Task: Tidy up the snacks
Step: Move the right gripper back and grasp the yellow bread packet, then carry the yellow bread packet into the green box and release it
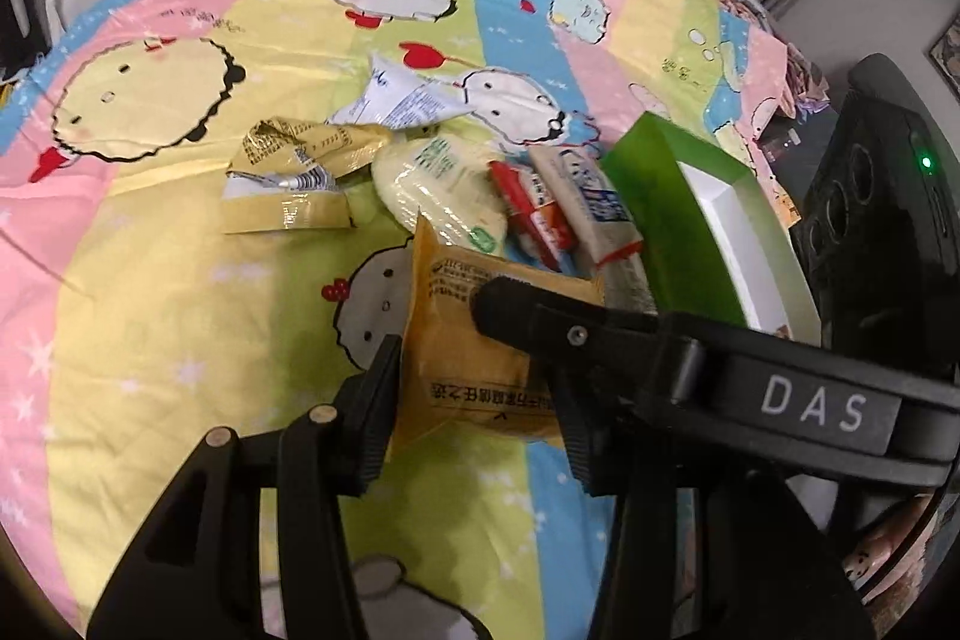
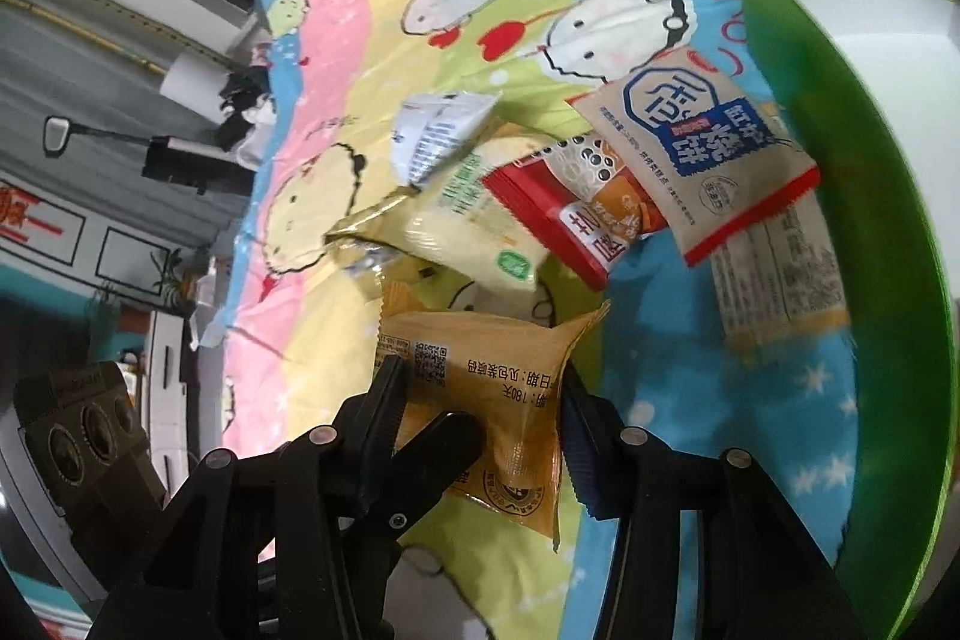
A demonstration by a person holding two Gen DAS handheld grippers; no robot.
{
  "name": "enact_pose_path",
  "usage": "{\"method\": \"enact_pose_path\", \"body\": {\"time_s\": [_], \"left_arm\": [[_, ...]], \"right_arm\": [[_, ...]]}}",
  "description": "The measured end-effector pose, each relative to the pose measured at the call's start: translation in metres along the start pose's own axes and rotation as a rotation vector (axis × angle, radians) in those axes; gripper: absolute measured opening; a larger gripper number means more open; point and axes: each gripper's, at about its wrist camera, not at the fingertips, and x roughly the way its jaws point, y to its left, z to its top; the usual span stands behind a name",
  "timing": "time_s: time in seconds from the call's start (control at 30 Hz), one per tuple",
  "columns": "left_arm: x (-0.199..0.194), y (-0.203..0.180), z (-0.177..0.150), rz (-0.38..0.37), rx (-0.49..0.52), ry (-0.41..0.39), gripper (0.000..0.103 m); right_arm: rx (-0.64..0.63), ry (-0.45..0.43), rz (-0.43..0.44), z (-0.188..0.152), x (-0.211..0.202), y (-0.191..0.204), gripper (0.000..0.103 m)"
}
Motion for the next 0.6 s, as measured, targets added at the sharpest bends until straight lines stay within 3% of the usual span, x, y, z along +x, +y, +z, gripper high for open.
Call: {"method": "enact_pose_path", "body": {"time_s": [0.6], "left_arm": [[-0.051, -0.045, -0.028, 0.021, 0.067, -0.093, 0.047]], "right_arm": [[-0.038, -0.105, 0.040, -0.037, -0.064, 0.017, 0.051]]}}
